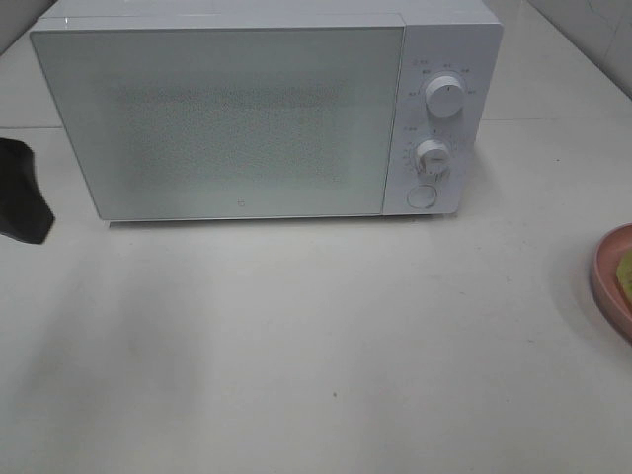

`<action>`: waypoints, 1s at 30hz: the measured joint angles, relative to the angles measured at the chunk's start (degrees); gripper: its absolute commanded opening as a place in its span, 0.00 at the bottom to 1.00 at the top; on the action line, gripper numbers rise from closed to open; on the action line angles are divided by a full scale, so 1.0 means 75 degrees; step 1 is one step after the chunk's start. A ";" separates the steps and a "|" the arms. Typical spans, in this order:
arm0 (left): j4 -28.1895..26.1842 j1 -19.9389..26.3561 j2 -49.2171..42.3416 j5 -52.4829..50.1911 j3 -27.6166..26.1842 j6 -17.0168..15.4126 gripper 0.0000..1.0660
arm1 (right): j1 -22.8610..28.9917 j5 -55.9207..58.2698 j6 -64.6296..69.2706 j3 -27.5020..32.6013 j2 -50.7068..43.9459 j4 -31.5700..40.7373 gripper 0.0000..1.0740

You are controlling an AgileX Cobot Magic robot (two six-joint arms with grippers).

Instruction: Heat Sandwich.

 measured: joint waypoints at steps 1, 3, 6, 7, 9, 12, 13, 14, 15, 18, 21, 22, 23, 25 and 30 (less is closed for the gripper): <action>-0.0069 0.0267 -0.0145 0.0015 0.0000 0.0092 0.92 | 0.0000 0.0000 0.0000 0.0000 0.0000 0.0000 0.70; -0.0122 0.0527 -0.0283 0.0046 0.0000 0.0199 0.92 | 0.0000 0.0000 0.0000 0.0000 0.0000 0.0000 0.70; -0.0191 0.1398 -0.0787 0.0229 0.0092 0.0451 0.92 | 0.0000 0.0000 0.0000 0.0000 0.0000 0.0000 0.70; -0.0191 0.1612 -0.0955 0.0260 0.0176 0.0504 0.92 | 0.0000 0.0000 0.0000 0.0000 0.0000 0.0000 0.70; -0.0206 0.1956 -0.1276 0.0290 0.0397 0.0550 0.92 | 0.0000 0.0000 0.0000 0.0000 0.0000 0.0000 0.70; -0.0283 0.2460 -0.2147 0.0367 0.1008 0.0588 0.92 | 0.0000 0.0000 0.0000 0.0000 0.0000 0.0000 0.70; -0.0283 0.2460 -0.2147 0.0367 0.1008 0.0588 0.92 | 0.0000 0.0000 0.0000 0.0000 0.0000 0.0000 0.70; -0.0328 0.2513 -0.2338 0.0382 0.1176 0.0588 0.92 | 0.0000 0.0000 0.0000 0.0000 0.0000 0.0000 0.70; -0.0374 0.2536 -0.2590 0.0382 0.1345 0.0588 0.92 | 0.0000 0.0000 0.0000 0.0000 0.0000 0.0000 0.70; -0.0512 0.2574 -0.3361 0.0390 0.1780 0.0604 0.92 | 0.0000 0.0000 0.0000 0.0000 0.0000 0.0000 0.70; -0.0596 0.2574 -0.4186 0.0397 0.2147 0.0619 0.92 | 0.0000 0.0000 0.0000 0.0000 0.0000 0.0000 0.70; -0.0611 0.2574 -0.4729 0.0397 0.2361 0.0626 0.92 | 0.0000 0.0000 0.0000 0.0000 0.0000 0.0000 0.70; -0.0611 0.2574 -0.4729 0.0397 0.2361 0.0626 0.92 | 0.0000 0.0000 0.0000 0.0000 0.0000 0.0000 0.70; -0.0611 0.2574 -0.5309 0.0397 0.2590 0.0665 0.92 | 0.0000 0.0000 0.0000 0.0000 0.0000 0.0000 0.70; -0.0626 0.2574 -0.6417 0.0565 0.3147 0.1115 0.92 | 0.0000 0.0000 0.0000 0.0000 0.0000 0.0000 0.70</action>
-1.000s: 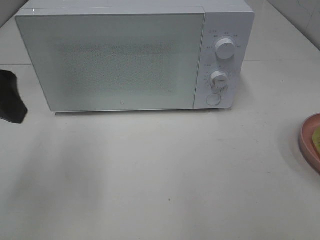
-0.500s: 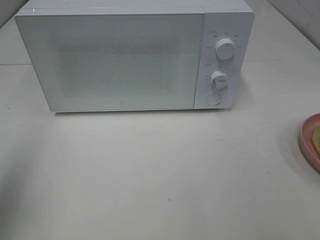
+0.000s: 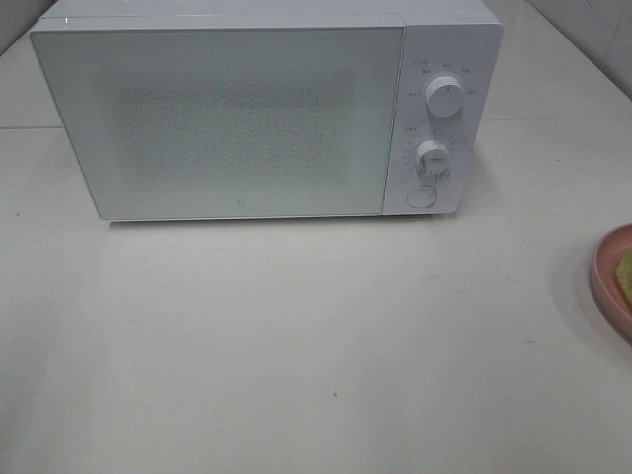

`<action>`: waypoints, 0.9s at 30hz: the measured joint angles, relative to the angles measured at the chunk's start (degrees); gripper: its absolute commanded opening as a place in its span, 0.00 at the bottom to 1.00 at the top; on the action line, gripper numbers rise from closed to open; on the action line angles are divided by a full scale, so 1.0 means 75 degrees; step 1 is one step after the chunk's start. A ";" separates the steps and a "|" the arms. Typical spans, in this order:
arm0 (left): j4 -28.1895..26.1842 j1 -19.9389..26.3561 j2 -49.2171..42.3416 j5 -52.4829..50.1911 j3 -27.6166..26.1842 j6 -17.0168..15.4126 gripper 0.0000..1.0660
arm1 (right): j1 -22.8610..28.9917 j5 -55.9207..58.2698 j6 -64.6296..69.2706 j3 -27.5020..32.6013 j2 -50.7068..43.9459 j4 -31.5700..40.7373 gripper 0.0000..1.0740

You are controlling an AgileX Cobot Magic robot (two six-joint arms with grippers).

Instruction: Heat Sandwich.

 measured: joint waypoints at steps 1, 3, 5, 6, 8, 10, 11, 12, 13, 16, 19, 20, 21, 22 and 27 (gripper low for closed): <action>-0.0053 0.0000 -0.0283 0.0092 0.0084 0.0160 0.92 | 0.0000 0.0000 0.0000 0.0000 0.0000 0.0000 0.70; -0.0092 0.0000 -0.0413 0.0099 0.0099 0.0237 0.92 | 0.0000 0.0000 0.0000 0.0000 0.0000 0.0000 0.70; -0.0206 0.0000 -0.0657 0.0130 0.0099 0.0458 0.92 | 0.0000 0.0000 0.0000 0.0000 0.0000 0.0000 0.70; -0.0206 0.0000 -0.0710 0.0130 0.0099 0.0497 0.92 | 0.0000 0.0000 0.0000 0.0000 0.0000 0.0000 0.70; -0.0206 0.0000 -0.0764 0.0130 0.0115 0.0519 0.92 | 0.0000 0.0000 0.0000 0.0000 0.0000 0.0000 0.70; -0.0214 0.0000 -0.0802 0.0130 0.0122 0.0542 0.92 | 0.0000 0.0000 0.0000 0.0000 0.0000 0.0000 0.70; -0.0214 0.0000 -0.0802 0.0130 0.0122 0.0542 0.92 | 0.0000 0.0000 0.0000 0.0000 0.0000 0.0000 0.70; -0.0214 0.0000 -0.0817 0.0130 0.0122 0.0542 0.92 | 0.0000 0.0000 0.0000 0.0000 0.0000 0.0000 0.70; -0.0222 0.0000 -0.0833 0.0130 0.0122 0.0542 0.92 | 0.0000 0.0000 0.0000 0.0000 0.0000 0.0000 0.70; -0.0260 0.0000 -0.0863 0.0130 0.0122 0.0542 0.92 | 0.0000 0.0000 0.0000 0.0000 0.0000 0.0000 0.70; -0.0298 0.0061 -0.0970 0.0130 0.0122 0.0558 0.92 | 0.0000 0.0000 0.0000 0.0000 0.0000 0.0000 0.70; -0.0328 0.0160 -0.1031 0.0130 0.0122 0.0558 0.92 | 0.0000 0.0000 0.0000 0.0000 0.0000 0.0000 0.70; -0.0328 0.0160 -0.1031 0.0130 0.0122 0.0558 0.92 | 0.0000 0.0000 0.0000 0.0000 0.0000 0.0000 0.70; -0.0344 0.0283 -0.1146 0.0130 0.0122 0.0558 0.92 | 0.0000 0.0000 0.0000 0.0000 0.0000 0.0000 0.70; -0.0344 0.0978 -0.1910 0.0130 0.0122 0.0558 0.92 | 0.0000 0.0000 0.0000 0.0000 0.0000 0.0000 0.70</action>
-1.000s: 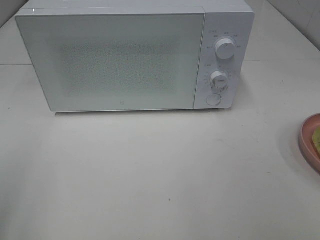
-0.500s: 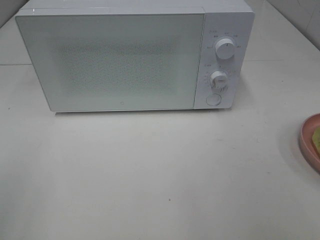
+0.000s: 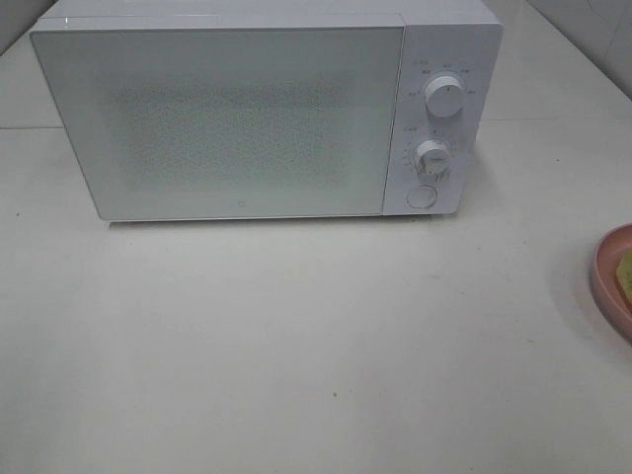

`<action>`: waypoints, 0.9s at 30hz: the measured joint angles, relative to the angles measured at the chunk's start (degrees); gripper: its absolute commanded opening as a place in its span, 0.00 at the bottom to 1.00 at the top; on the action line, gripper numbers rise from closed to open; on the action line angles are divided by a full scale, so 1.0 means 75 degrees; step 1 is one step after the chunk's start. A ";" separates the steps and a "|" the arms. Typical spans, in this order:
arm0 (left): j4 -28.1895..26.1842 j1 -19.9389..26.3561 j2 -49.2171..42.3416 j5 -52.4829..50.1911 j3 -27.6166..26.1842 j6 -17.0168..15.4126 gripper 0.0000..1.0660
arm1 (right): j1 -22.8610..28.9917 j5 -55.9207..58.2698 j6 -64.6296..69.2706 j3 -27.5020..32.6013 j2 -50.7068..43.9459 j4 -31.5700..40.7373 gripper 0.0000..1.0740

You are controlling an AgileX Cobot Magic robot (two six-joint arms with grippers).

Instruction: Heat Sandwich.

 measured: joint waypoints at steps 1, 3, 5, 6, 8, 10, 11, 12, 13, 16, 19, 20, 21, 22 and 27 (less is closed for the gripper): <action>-0.0008 0.0122 -0.0367 0.0000 0.0000 0.0000 0.92 | 0.0000 0.0000 0.0000 0.0000 0.0000 0.0000 0.70; -0.0008 0.0130 -0.0550 0.0008 0.0000 0.0000 0.92 | 0.0000 0.0000 0.0000 0.0000 0.0000 0.0000 0.70; -0.0008 0.0130 -0.0741 0.0008 0.0000 0.0000 0.92 | 0.0000 0.0000 0.0000 0.0000 0.0000 0.0000 0.70; -0.0008 0.0130 -0.0749 0.0008 0.0000 0.0000 0.92 | 0.0000 0.0000 0.0000 0.0000 0.0000 0.0000 0.70; -0.0008 0.0130 -0.0749 0.0008 0.0000 0.0000 0.92 | 0.0000 0.0000 0.0000 0.0000 0.0000 0.0000 0.70; -0.0008 0.0130 -0.0756 0.0008 0.0000 0.0000 0.92 | 0.0000 0.0000 0.0000 0.0000 0.0000 -0.0008 0.70; -0.0008 0.0130 -0.0756 0.0008 0.0000 0.0000 0.92 | 0.0000 0.0000 0.0000 0.0000 0.0000 -0.0008 0.70; -0.0008 0.0130 -0.0756 0.0008 0.0000 0.0000 0.92 | 0.0000 0.0000 0.0000 0.0000 0.0000 -0.0008 0.70; -0.0008 0.0130 -0.0756 0.0008 0.0000 0.0000 0.92 | 0.0000 0.0000 0.0000 0.0000 0.0000 -0.0008 0.70; -0.0008 0.0130 -0.0756 0.0008 0.0000 0.0000 0.92 | 0.0000 0.0000 0.0000 0.0000 0.0000 -0.0008 0.70; -0.0008 0.0130 -0.0756 0.0008 0.0000 0.0000 0.92 | 0.0000 0.0000 0.0000 0.0000 0.0000 -0.0008 0.70; -0.0008 0.0130 -0.0756 0.0008 0.0000 0.0000 0.92 | 0.0000 0.0000 0.0000 0.0000 0.0000 -0.0008 0.70; -0.0008 0.0130 -0.0756 0.0008 0.0000 0.0000 0.92 | 0.0000 0.0000 0.0000 0.0000 0.0000 -0.0008 0.70; -0.0008 0.0130 -0.0756 0.0008 0.0000 0.0000 0.92 | 0.0000 0.0000 0.0000 0.0000 0.0000 -0.0008 0.70; -0.0015 0.0130 -0.0756 0.0008 0.0000 0.0000 0.92 | 0.0000 0.0000 0.0000 0.0000 0.0000 -0.0015 0.70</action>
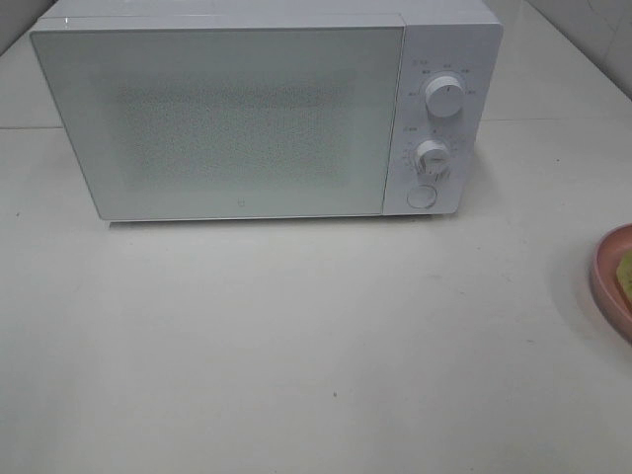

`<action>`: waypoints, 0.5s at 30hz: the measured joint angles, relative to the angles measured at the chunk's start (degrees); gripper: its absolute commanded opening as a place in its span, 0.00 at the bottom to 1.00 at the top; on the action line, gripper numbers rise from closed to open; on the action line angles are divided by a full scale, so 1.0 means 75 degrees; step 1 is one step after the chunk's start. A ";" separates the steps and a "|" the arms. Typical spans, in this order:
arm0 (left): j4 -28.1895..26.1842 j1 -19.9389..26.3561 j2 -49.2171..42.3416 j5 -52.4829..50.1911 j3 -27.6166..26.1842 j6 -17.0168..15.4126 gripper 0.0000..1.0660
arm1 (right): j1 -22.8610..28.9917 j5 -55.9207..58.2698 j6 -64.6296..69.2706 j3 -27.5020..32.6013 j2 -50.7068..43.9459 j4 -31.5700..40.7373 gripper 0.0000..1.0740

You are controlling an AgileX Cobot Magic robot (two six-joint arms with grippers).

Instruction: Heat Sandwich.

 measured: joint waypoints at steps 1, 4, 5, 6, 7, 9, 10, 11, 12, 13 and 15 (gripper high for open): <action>0.0000 0.0000 0.0000 0.0000 0.0000 0.0000 0.92 | 0.0000 0.0000 0.0000 0.0000 0.0000 0.0000 0.70; 0.0000 0.0000 0.0000 0.0000 0.0000 0.0000 0.92 | 0.0000 0.0000 0.0000 0.0000 0.0000 0.0000 0.70; 0.0000 0.0000 0.0000 0.0000 0.0000 0.0000 0.92 | 0.0000 0.0000 0.0000 0.0000 0.0000 0.0000 0.70; 0.0000 0.0000 0.0000 0.0000 0.0000 0.0000 0.92 | 0.0000 0.0000 0.0000 0.0000 0.0000 0.0000 0.70; 0.0000 0.0000 0.0000 0.0000 0.0000 0.0000 0.92 | 0.0000 0.0000 0.0000 0.0000 0.0000 0.0000 0.70; 0.0000 0.0000 0.0000 0.0000 0.0000 0.0000 0.92 | 0.0000 0.0000 0.0000 0.0000 0.0000 0.0000 0.70; 0.0000 0.0000 0.0000 0.0000 0.0000 0.0000 0.92 | 0.0000 0.0000 0.0000 0.0000 0.0000 0.0000 0.70; 0.0000 0.0000 0.0000 0.0000 0.0000 0.0000 0.92 | 0.0000 0.0000 0.0000 0.0000 0.0000 0.0000 0.70; 0.0000 0.0000 0.0000 0.0000 0.0000 0.0000 0.92 | 0.0000 0.0000 0.0000 0.0000 0.0000 0.0000 0.70; 0.0000 0.0000 0.0000 0.0000 0.0000 0.0000 0.92 | 0.0000 0.0000 0.0000 0.0000 0.0000 0.0000 0.70; 0.0000 0.0000 0.0000 0.0000 0.0000 0.0000 0.92 | 0.0000 0.0000 0.0000 0.0000 0.0000 0.0000 0.70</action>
